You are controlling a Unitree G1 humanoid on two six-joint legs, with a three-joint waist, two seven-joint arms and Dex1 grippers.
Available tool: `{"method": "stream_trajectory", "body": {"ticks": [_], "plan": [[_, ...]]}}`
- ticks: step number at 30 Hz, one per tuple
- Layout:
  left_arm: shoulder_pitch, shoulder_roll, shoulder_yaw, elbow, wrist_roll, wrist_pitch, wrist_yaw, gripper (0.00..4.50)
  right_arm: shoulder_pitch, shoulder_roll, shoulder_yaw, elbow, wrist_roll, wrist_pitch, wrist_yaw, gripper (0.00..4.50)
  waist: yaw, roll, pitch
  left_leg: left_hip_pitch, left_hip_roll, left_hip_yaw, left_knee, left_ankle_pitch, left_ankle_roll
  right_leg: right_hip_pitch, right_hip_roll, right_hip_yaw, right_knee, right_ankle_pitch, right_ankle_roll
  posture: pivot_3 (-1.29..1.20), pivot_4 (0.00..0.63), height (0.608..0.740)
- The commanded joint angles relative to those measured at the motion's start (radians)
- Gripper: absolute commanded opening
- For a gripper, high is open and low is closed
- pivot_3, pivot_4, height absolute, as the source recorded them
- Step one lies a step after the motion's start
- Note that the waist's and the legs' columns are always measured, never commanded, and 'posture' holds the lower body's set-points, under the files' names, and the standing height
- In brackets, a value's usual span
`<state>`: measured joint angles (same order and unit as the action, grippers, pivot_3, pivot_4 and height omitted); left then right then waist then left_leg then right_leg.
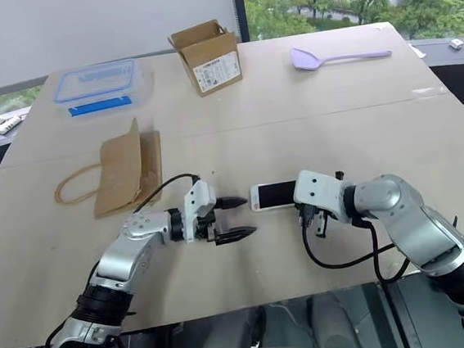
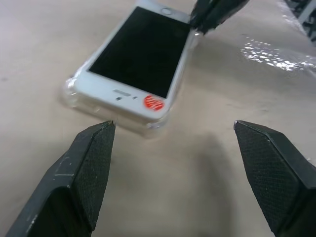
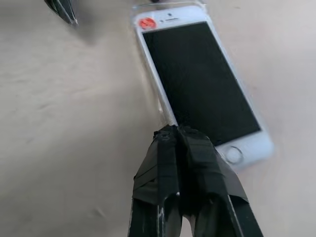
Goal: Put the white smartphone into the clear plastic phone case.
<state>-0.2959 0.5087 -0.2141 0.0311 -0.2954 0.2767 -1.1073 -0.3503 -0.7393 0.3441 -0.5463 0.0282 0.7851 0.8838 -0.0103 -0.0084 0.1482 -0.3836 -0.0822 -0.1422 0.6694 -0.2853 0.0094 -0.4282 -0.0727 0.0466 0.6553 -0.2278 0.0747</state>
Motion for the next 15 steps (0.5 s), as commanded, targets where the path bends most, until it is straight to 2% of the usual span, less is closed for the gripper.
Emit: {"method": "stream_trajectory", "body": {"ticks": [1,8,11,15], "plan": [[0.011,0.002,-0.017,-0.032,0.001,0.007,-0.011,3.93,-0.018,0.0,-0.054,-0.039,0.016,0.014,-0.025,0.04,0.0,0.0,0.0,0.0,0.0,0.0,0.0,0.0,0.0,0.0,0.0,0.0,0.0,0.0,0.0,0.0,0.15,0.74],[0.012,0.01,-0.009,-0.039,-0.001,0.015,-0.009,3.93,-0.014,-0.095,-0.16,-0.115,0.032,0.111,-0.043,0.04,0.001,0.0,0.0,0.0,0.0,0.0,0.0,0.0,0.0,0.0,0.0,0.0,0.0,0.0,0.0,0.0,0.15,0.74],[0.01,0.012,-0.006,-0.037,-0.002,0.016,-0.011,3.93,-0.001,-0.161,-0.122,-0.077,-0.031,0.083,-0.061,0.04,0.001,0.0,0.0,0.0,0.0,0.0,0.0,0.0,0.0,0.0,0.0,0.0,0.0,0.0,0.0,0.0,0.15,0.74],[0.007,0.01,-0.008,-0.035,-0.001,0.018,-0.011,3.93,-0.003,-0.152,0.003,0.018,-0.106,-0.009,-0.082,0.04,-0.001,0.0,0.0,0.0,0.0,0.001,0.0,0.0,0.0,0.0,0.0,0.0,0.0,0.0,0.0,0.0,0.15,0.74]]}}
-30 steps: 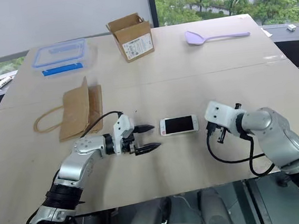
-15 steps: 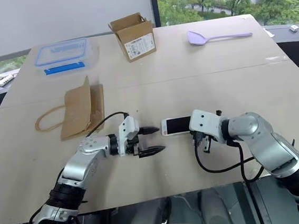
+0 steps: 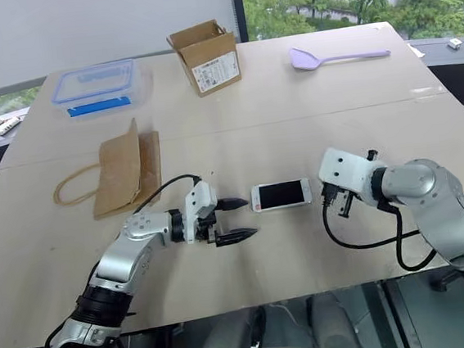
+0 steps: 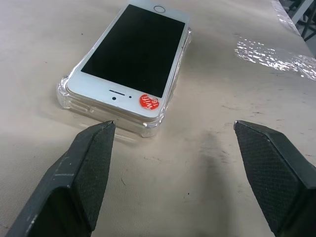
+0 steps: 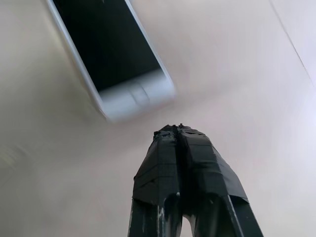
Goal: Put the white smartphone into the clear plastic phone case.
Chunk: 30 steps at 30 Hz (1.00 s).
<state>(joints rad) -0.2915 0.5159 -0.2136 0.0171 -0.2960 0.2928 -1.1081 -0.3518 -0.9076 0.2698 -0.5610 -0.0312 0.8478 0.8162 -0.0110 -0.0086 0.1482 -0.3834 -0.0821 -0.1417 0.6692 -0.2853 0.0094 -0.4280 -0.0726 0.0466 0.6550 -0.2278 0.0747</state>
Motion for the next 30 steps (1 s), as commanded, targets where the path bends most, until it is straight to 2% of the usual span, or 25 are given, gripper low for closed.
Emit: {"method": "stream_trajectory", "body": {"ticks": [1,7,19,26,30], "plan": [[0.002,0.003,-0.009,-0.021,0.0,0.002,-0.011,3.93,-0.007,0.026,0.102,0.046,-0.06,-0.095,-0.012,0.04,-0.001,0.0,0.0,0.0,0.0,0.0,0.0,0.0,0.0,0.0,0.0,0.0,0.0,0.0,0.0,0.0,0.15,0.74],[0.007,0.004,-0.011,-0.033,0.001,0.004,-0.011,3.93,-0.072,0.163,0.157,0.031,-0.03,-0.127,0.007,0.04,-0.002,0.0,0.0,0.0,0.0,0.0,0.001,0.0,0.0,0.0,0.0,0.001,0.001,0.0,0.0,0.0,0.15,0.74],[0.012,0.002,-0.012,-0.049,-0.004,0.018,-0.007,3.93,-0.106,0.118,0.265,0.052,-0.145,-0.227,0.108,0.04,-0.003,0.0,0.0,0.0,0.0,0.0,0.0,0.0,0.0,0.0,0.0,0.0,0.001,0.0,0.0,0.0,0.15,0.74],[0.019,-0.004,-0.012,-0.073,-0.007,0.039,-0.001,3.93,-0.134,0.174,0.301,0.1,-0.199,-0.283,0.136,0.04,-0.008,0.0,0.0,0.002,0.001,0.0,0.0,0.0,0.0,0.001,0.001,0.0,0.001,0.0,0.0,0.0,0.15,0.74],[0.019,-0.001,0.008,-0.083,-0.014,0.052,0.016,3.93,-0.123,0.194,0.279,0.121,-0.223,-0.293,0.131,0.04,-0.012,-0.001,0.0,0.004,0.001,0.001,0.0,0.0,0.0,0.002,0.002,0.001,0.003,0.0,0.0,0.0,0.15,0.74]]}}
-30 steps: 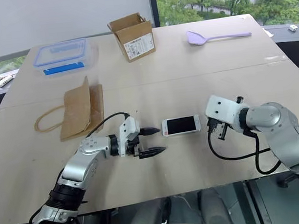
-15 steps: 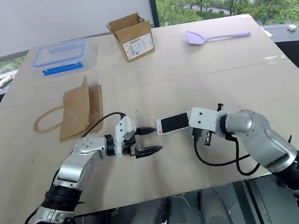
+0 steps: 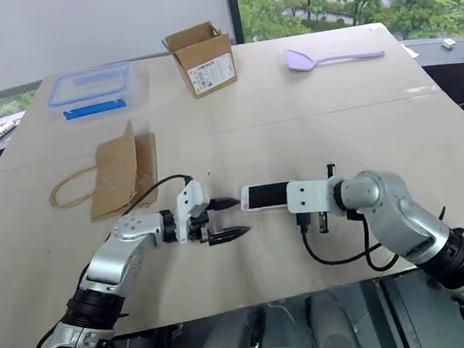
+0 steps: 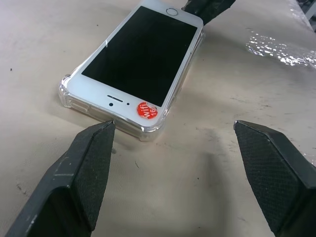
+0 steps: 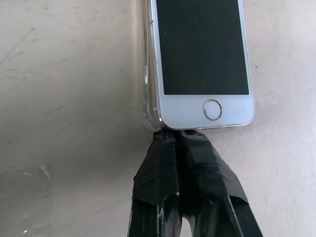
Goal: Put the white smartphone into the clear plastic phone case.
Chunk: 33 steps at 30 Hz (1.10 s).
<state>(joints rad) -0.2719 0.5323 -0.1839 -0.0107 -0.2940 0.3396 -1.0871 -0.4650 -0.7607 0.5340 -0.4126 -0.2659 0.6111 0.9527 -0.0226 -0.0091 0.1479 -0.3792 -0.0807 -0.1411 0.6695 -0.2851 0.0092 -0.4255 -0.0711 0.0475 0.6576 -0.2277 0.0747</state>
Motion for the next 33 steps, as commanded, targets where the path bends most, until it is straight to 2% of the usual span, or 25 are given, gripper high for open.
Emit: {"method": "stream_trajectory", "body": {"ticks": [1,7,12,14,16,20,22,27,30,33], "plan": [[-0.002,-0.016,-0.011,-0.052,-0.019,0.008,0.0,3.93,-0.004,0.045,0.0,-0.024,0.008,-0.055,-0.008,0.04,-0.001,0.0,0.0,0.001,0.0,0.0,0.0,0.0,0.0,0.001,0.0,0.0,0.0,0.0,0.0,0.0,0.15,0.74],[-0.018,0.003,0.095,-0.008,-0.072,0.016,-0.002,3.93,0.063,-0.024,-0.164,-0.004,0.038,-0.084,-0.03,0.04,0.008,0.0,0.001,-0.001,0.0,-0.001,0.0,0.0,0.0,0.0,0.0,-0.001,0.0,0.0,0.0,0.0,0.15,0.74],[-0.058,0.002,0.129,0.016,-0.113,0.027,-0.022,3.93,0.13,-0.008,-0.323,-0.028,0.141,-0.065,-0.05,0.04,0.014,-0.001,0.001,-0.002,-0.001,-0.001,0.0,0.0,0.0,0.0,-0.001,-0.001,-0.002,0.0,0.0,0.0,0.15,0.74],[-0.084,-0.003,0.131,0.015,-0.148,0.055,-0.049,3.41,0.164,-0.001,-0.376,-0.05,0.174,-0.046,-0.059,0.0,0.015,-0.001,0.001,-0.003,-0.001,-0.002,0.0,0.0,0.0,0.0,-0.001,-0.002,-0.002,0.0,0.0,0.0,0.15,0.74],[-0.106,-0.004,0.103,0.024,-0.132,0.047,-0.062,2.69,0.196,0.021,-0.429,-0.074,0.212,-0.026,-0.083,0.0,0.015,-0.001,0.002,-0.003,-0.001,-0.003,0.0,0.0,0.0,0.0,-0.001,-0.002,-0.003,0.0,0.0,0.0,0.15,0.74],[-0.156,-0.046,0.03,0.075,-0.079,0.022,-0.061,0.75,0.235,0.084,-0.498,-0.126,0.295,0.017,-0.118,0.0,0.012,-0.001,0.002,-0.003,-0.001,-0.002,0.0,0.0,0.0,0.0,-0.001,-0.002,-0.003,0.0,0.0,0.0,0.15,0.74],[-0.171,-0.06,-0.002,0.1,-0.049,0.005,-0.063,0.01,0.236,0.106,-0.506,-0.14,0.326,0.036,-0.13,0.0,0.008,-0.001,0.002,-0.003,-0.001,-0.002,0.0,0.0,0.0,0.0,-0.001,-0.001,-0.002,0.0,0.0,0.0,0.15,0.74],[-0.204,-0.109,-0.067,0.202,0.064,-0.053,0.02,0.01,0.225,0.229,-0.477,-0.151,0.398,0.107,-0.205,0.0,0.01,-0.001,0.002,-0.002,-0.001,-0.002,0.0,0.0,0.0,0.0,0.0,-0.002,-0.002,0.0,0.0,0.0,0.15,0.74],[-0.197,-0.119,-0.076,0.217,0.09,-0.056,0.039,0.01,0.228,0.236,-0.422,-0.142,0.415,0.124,-0.202,0.0,0.012,-0.001,0.002,-0.002,-0.002,-0.002,0.001,0.0,0.0,0.0,-0.001,-0.002,-0.002,0.0,0.0,0.0,0.15,0.74],[-0.176,-0.121,-0.074,0.195,0.093,-0.05,0.049,0.01,0.226,0.197,-0.353,-0.118,0.406,0.141,-0.178,0.0,0.012,-0.001,0.002,-0.002,-0.002,-0.002,0.001,0.0,0.0,0.0,-0.001,-0.001,-0.002,0.0,0.0,0.0,0.15,0.74]]}}
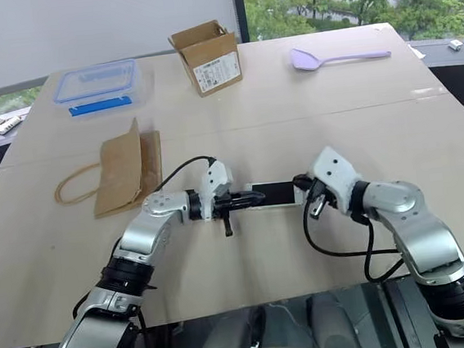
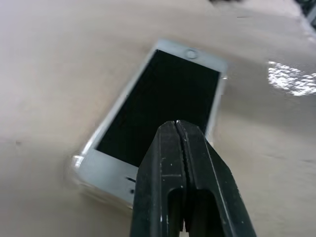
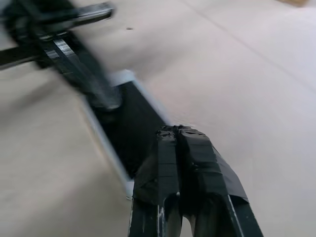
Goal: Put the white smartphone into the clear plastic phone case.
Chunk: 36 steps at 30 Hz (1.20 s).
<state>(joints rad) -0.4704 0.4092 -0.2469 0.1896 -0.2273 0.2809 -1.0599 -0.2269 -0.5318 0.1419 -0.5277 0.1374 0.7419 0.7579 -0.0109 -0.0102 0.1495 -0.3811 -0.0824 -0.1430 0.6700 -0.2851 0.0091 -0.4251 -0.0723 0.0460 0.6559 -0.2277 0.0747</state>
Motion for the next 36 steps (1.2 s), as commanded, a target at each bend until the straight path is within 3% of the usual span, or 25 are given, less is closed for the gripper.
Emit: {"method": "stream_trajectory", "body": {"ticks": [1,8,18,21,25,29,33,36], "plan": [[0.03,0.004,-0.013,-0.015,0.026,0.011,0.023,0.01,-0.01,-0.062,0.072,0.018,-0.019,0.003,0.029,0.0,0.0,0.0,0.0,0.0,0.0,0.0,0.0,0.0,0.0,0.0,0.0,0.0,0.0,0.0,0.0,0.0,0.15,0.74],[0.069,0.009,-0.016,-0.069,0.031,0.029,0.049,0.01,-0.059,-0.158,0.177,0.133,-0.035,0.066,0.064,0.0,0.0,0.0,-0.001,0.005,0.0,-0.002,0.0,-0.001,0.001,0.007,0.0,-0.002,-0.001,0.0,0.0,0.0,0.15,0.74],[0.112,-0.002,-0.014,-0.132,0.028,0.059,0.091,0.01,-0.142,-0.076,0.168,0.212,0.111,0.35,0.066,0.0,-0.001,-0.001,-0.004,0.02,0.002,-0.004,-0.002,-0.003,0.005,0.024,0.001,-0.005,-0.009,0.0,0.001,0.0,0.15,0.74],[0.121,-0.002,-0.006,-0.132,0.022,0.058,0.095,0.01,-0.139,-0.037,0.085,0.151,0.207,0.386,0.079,0.0,-0.001,-0.001,-0.004,0.02,0.002,-0.004,-0.002,-0.003,0.005,0.024,0.001,-0.005,-0.009,0.0,0.001,0.0,0.15,0.74],[0.129,0.0,-0.001,-0.119,0.021,0.054,0.097,0.01,-0.123,-0.073,0.087,0.142,0.208,0.401,0.051,0.0,0.0,0.001,-0.003,0.018,0.001,-0.004,-0.003,-0.003,0.005,0.022,0.0,-0.004,-0.01,0.0,0.001,0.0,0.15,0.74],[0.132,0.003,0.0,-0.113,0.017,0.047,0.093,0.01,-0.112,-0.028,-0.016,0.091,0.275,0.296,0.049,0.0,0.001,0.001,-0.003,0.017,0.001,-0.005,-0.004,-0.003,0.005,0.022,0.0,-0.005,-0.011,0.0,0.001,0.0,0.15,0.74],[0.134,0.009,0.004,-0.113,0.016,0.045,0.084,0.01,-0.172,0.049,-0.206,0.019,0.418,0.3,0.018,0.0,-0.001,0.003,-0.002,0.017,0.001,-0.004,-0.004,-0.004,0.006,0.021,0.0,-0.004,-0.011,0.0,0.001,0.0,0.15,0.74],[0.136,0.009,0.004,-0.116,0.013,0.043,0.078,0.01,-0.222,0.064,-0.223,0.073,0.39,0.297,-0.056,0.0,-0.001,0.003,-0.002,0.017,0.001,-0.005,-0.004,-0.004,0.006,0.021,0.001,-0.005,-0.011,0.0,0.001,0.0,0.15,0.74]]}}
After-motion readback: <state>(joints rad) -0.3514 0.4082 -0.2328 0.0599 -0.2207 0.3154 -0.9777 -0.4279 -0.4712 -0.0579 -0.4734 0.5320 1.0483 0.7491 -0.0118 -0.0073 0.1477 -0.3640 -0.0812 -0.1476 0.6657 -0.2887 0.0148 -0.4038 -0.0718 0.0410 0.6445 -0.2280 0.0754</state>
